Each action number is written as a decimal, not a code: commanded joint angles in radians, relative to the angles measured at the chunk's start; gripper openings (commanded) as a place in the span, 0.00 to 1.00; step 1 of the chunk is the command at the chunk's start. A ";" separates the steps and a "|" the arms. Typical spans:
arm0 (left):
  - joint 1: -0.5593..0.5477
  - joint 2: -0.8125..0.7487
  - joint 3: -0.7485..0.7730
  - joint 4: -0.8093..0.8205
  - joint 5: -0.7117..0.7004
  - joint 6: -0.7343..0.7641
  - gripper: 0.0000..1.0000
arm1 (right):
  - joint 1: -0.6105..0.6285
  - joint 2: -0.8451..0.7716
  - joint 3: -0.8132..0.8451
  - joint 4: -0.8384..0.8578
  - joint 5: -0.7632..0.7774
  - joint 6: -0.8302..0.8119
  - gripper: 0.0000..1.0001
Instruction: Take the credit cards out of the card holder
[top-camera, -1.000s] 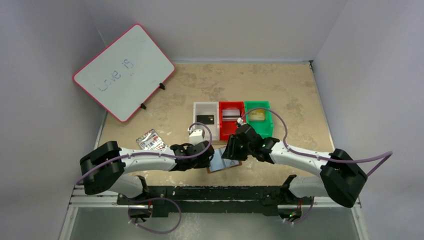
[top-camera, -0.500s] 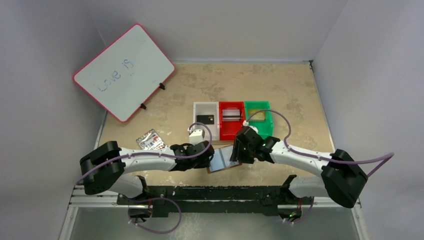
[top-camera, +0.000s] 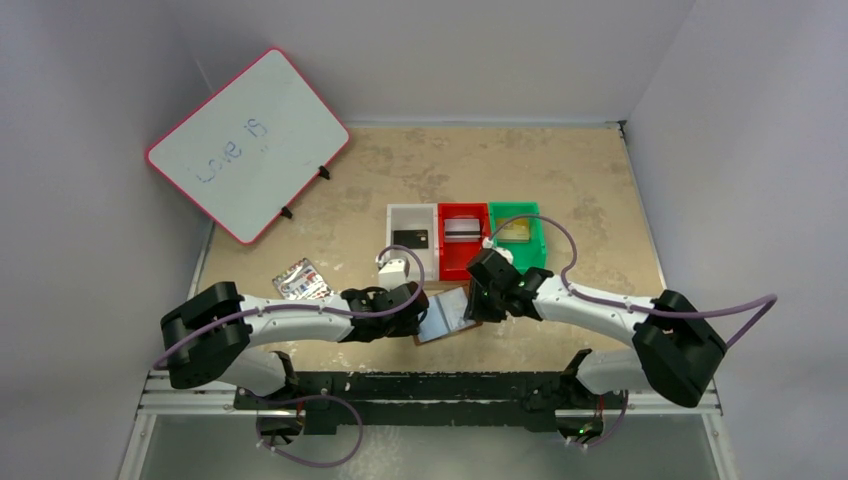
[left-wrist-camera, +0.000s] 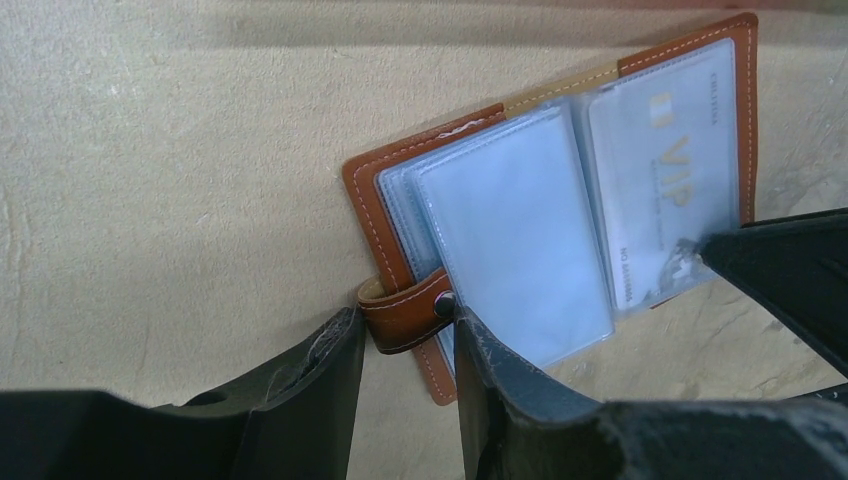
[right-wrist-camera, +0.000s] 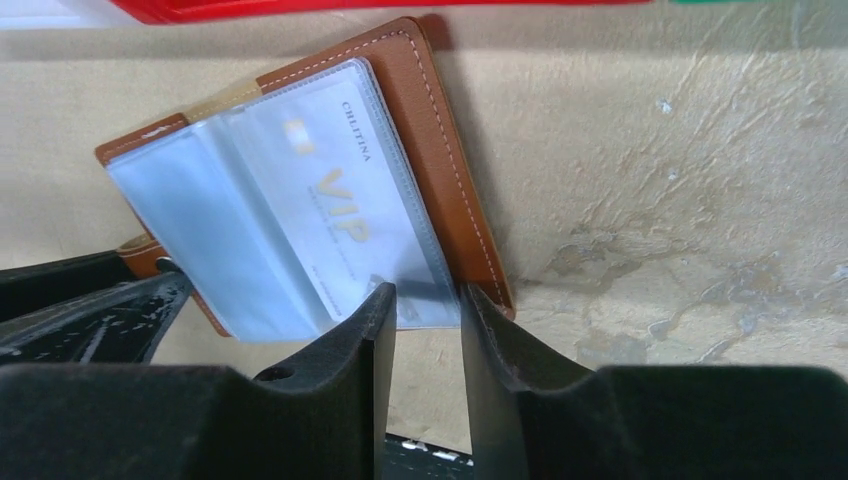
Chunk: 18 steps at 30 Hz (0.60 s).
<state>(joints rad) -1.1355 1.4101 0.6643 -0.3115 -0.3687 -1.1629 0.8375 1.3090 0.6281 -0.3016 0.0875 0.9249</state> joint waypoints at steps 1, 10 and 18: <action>-0.006 0.011 0.042 0.037 0.008 0.012 0.37 | 0.005 -0.006 0.082 -0.061 0.036 -0.037 0.34; -0.006 0.021 0.052 0.035 0.010 0.019 0.37 | 0.013 0.011 0.086 -0.018 -0.016 -0.063 0.37; -0.006 0.019 0.047 0.038 0.011 0.017 0.37 | 0.040 0.029 0.135 -0.052 0.008 -0.095 0.44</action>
<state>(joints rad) -1.1355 1.4296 0.6785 -0.3088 -0.3660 -1.1584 0.8597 1.3399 0.7013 -0.3458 0.0868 0.8577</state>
